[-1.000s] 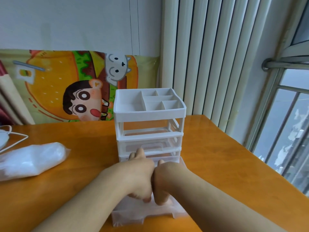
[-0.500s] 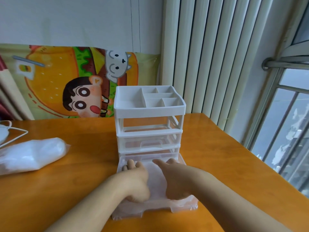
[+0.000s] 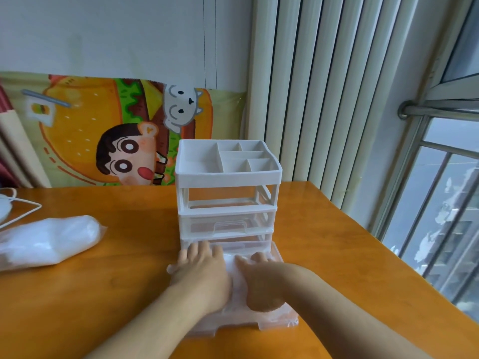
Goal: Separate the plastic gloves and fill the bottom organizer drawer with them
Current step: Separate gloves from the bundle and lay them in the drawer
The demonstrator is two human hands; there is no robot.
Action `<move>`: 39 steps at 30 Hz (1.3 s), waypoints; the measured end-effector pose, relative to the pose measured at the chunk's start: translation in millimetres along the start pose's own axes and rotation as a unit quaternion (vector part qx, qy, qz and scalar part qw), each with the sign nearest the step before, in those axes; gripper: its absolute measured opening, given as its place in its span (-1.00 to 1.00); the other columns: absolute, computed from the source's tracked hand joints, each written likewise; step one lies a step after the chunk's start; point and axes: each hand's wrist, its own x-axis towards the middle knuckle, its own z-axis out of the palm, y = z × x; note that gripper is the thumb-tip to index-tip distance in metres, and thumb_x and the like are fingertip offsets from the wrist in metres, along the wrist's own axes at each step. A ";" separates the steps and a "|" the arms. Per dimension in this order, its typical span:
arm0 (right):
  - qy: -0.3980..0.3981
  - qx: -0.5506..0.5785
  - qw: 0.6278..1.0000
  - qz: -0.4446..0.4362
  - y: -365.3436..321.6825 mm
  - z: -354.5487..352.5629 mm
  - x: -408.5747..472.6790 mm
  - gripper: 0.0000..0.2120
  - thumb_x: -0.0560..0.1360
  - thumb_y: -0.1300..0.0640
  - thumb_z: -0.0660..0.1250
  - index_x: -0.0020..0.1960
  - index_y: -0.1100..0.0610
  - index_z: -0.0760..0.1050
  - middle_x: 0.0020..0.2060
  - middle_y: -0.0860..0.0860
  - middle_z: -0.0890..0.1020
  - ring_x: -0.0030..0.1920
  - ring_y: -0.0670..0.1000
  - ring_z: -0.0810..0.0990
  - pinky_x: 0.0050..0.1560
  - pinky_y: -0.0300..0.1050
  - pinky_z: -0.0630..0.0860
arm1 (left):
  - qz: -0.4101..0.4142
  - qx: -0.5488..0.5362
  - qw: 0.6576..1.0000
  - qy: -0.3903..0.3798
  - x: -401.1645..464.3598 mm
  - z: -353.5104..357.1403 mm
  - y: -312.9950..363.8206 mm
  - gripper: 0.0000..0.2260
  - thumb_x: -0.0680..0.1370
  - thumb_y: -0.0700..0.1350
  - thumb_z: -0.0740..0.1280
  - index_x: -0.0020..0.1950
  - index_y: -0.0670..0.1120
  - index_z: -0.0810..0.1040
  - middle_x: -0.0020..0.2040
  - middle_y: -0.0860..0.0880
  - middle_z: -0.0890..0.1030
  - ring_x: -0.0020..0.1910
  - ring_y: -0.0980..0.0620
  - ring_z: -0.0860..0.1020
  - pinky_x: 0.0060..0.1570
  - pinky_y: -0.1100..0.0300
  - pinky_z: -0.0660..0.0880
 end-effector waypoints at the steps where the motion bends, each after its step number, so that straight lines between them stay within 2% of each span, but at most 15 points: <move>1: 0.006 0.002 1.000 0.002 0.4 0.5 -0.2 -0.06 0.58 0.27 0.27 0.71 0.01 -0.28 0.66 0.13 0.02 0.62 0.29 0.16 0.49 0.21 0.41 | -0.003 0.011 1.000 -0.005 1.4 3.9 -3.3 -0.52 0.63 -0.05 0.17 0.55 -0.04 0.20 0.52 -0.10 0.23 0.49 -0.16 0.19 0.49 -0.17 0.24; 6: 0.019 0.032 0.999 0.017 2.4 -1.0 -2.3 -0.18 0.61 0.21 0.21 0.71 0.22 -0.21 0.66 0.11 0.07 0.53 0.24 0.33 0.37 0.05 0.48 | -0.025 0.010 0.998 -0.051 9.6 4.5 3.2 -0.38 0.59 -0.12 0.23 0.61 -0.14 0.08 0.57 -0.16 0.17 0.55 -0.18 0.14 0.54 -0.08 0.14; 9: 0.038 0.059 0.997 0.014 4.5 -6.2 -8.1 -0.30 0.61 0.18 0.20 0.69 0.17 0.03 0.61 0.06 0.21 0.41 0.17 0.46 0.23 -0.04 0.50 | -0.034 -0.035 0.998 -0.047 16.2 12.6 8.4 -0.41 0.56 -0.18 0.28 0.54 -0.13 0.12 0.52 -0.16 0.22 0.49 -0.17 0.20 0.50 0.00 0.20; 11: 0.058 0.078 0.995 0.009 5.7 -9.6 -12.3 -0.41 0.61 0.18 0.22 0.62 0.14 0.21 0.55 0.04 0.31 0.35 0.12 0.48 0.25 -0.06 0.52 | -0.030 -0.067 0.997 -0.031 17.2 20.5 9.7 -0.46 0.56 -0.14 0.27 0.50 -0.10 0.16 0.47 -0.14 0.24 0.44 -0.15 0.22 0.49 0.00 0.22; 13: 0.087 0.070 0.994 -0.007 5.3 -12.2 -17.3 -0.55 0.61 0.18 0.25 0.49 0.15 0.36 0.51 0.05 0.35 0.36 0.10 0.46 0.32 -0.06 0.50 | -0.034 -0.096 0.995 -0.018 17.1 24.4 8.6 -0.49 0.57 -0.09 0.25 0.48 -0.07 0.16 0.46 -0.11 0.24 0.44 -0.14 0.21 0.49 -0.01 0.20; 15: 0.131 0.021 0.991 -0.006 2.8 -11.7 -21.4 -0.85 0.61 0.19 0.29 0.17 0.15 0.50 0.42 0.07 0.40 0.41 0.11 0.38 0.40 -0.03 0.44 | -0.038 -0.114 0.993 -0.014 18.2 26.6 6.9 -0.49 0.57 -0.10 0.23 0.49 -0.05 0.14 0.48 -0.10 0.22 0.45 -0.13 0.20 0.49 -0.02 0.18; 16: 0.158 -0.014 0.987 -0.006 -0.2 -11.6 -24.9 -0.98 0.59 0.22 0.31 0.00 0.13 0.49 0.35 0.08 0.44 0.42 0.12 0.36 0.42 -0.03 0.41 | -0.040 -0.118 0.992 -0.015 18.6 27.0 6.2 -0.48 0.57 -0.12 0.23 0.50 -0.04 0.13 0.49 -0.10 0.21 0.46 -0.13 0.18 0.50 -0.03 0.17; 18: 0.221 -0.089 0.971 -0.011 -6.9 -9.0 -26.4 -0.88 0.53 0.32 0.33 -0.10 0.13 0.46 0.23 0.10 0.46 0.34 0.15 0.37 0.41 0.00 0.38 | -0.041 -0.119 0.992 -0.022 17.7 26.0 6.1 -0.49 0.57 -0.14 0.20 0.50 -0.04 0.11 0.50 -0.10 0.18 0.48 -0.14 0.16 0.51 -0.04 0.15; 19: 0.241 -0.120 0.963 -0.015 -10.7 -7.8 -25.3 -0.87 0.51 0.33 0.34 -0.02 0.14 0.49 0.24 0.11 0.45 0.32 0.16 0.36 0.42 0.03 0.36 | -0.039 -0.118 0.992 -0.026 17.5 25.5 6.6 -0.50 0.58 -0.14 0.18 0.50 -0.05 0.11 0.50 -0.11 0.17 0.48 -0.15 0.14 0.51 -0.05 0.13; 22: 0.245 -0.168 0.954 -0.034 -18.4 -0.6 -10.5 -0.64 0.51 0.27 0.40 0.29 0.17 0.48 0.27 0.13 0.41 0.29 0.16 0.35 0.41 0.06 0.38 | -0.035 -0.114 0.992 -0.029 17.0 24.2 6.8 -0.52 0.61 -0.04 0.17 0.49 -0.06 0.12 0.49 -0.13 0.18 0.49 -0.16 0.14 0.50 -0.05 0.12; 26: 0.168 -0.084 0.982 0.002 -14.2 7.2 7.8 -0.52 0.52 0.21 0.43 0.38 0.21 0.34 0.23 0.17 0.38 0.31 0.20 0.38 0.35 0.03 0.45 | -0.021 -0.110 0.993 -0.029 15.5 21.1 2.2 -0.49 0.59 -0.02 0.25 0.49 -0.06 0.16 0.49 -0.11 0.22 0.49 -0.14 0.17 0.46 0.01 0.15; 30: 0.119 -0.008 0.991 0.063 -9.1 9.9 17.8 -0.45 0.58 0.26 0.34 0.49 0.27 0.20 0.38 0.25 0.30 0.47 0.25 0.26 0.50 0.02 0.35 | -0.012 -0.144 0.988 -0.049 18.3 16.9 -6.2 -0.50 0.57 -0.04 0.23 0.48 -0.10 0.20 0.47 -0.12 0.26 0.48 -0.14 0.20 0.46 0.00 0.20; 35: 0.131 0.014 0.988 0.084 -13.0 20.7 27.6 -0.38 0.59 0.25 0.32 0.54 0.25 0.10 0.52 0.28 0.14 0.60 0.29 0.08 0.58 0.07 0.23 | -0.027 -0.209 0.975 -0.067 21.2 14.6 -13.0 -0.46 0.59 -0.10 0.17 0.56 -0.12 0.16 0.56 -0.13 0.21 0.57 -0.15 0.14 0.55 -0.06 0.17; 37: 0.150 0.034 0.985 0.072 -13.6 20.7 25.3 -0.40 0.60 0.25 0.30 0.55 0.25 0.13 0.52 0.26 0.17 0.60 0.27 0.11 0.58 0.05 0.24 | -0.031 -0.221 0.973 -0.066 21.2 14.7 -12.6 -0.46 0.59 -0.13 0.16 0.57 -0.12 0.16 0.57 -0.13 0.20 0.58 -0.15 0.13 0.57 -0.07 0.16; 39: 0.174 0.049 0.982 0.053 -11.8 18.6 17.7 -0.48 0.59 0.26 0.30 0.51 0.23 0.24 0.47 0.21 0.27 0.53 0.21 0.23 0.50 -0.02 0.35 | -0.028 -0.217 0.974 -0.055 19.7 14.7 -10.5 -0.47 0.59 -0.14 0.18 0.57 -0.11 0.19 0.57 -0.12 0.23 0.57 -0.15 0.16 0.56 -0.06 0.19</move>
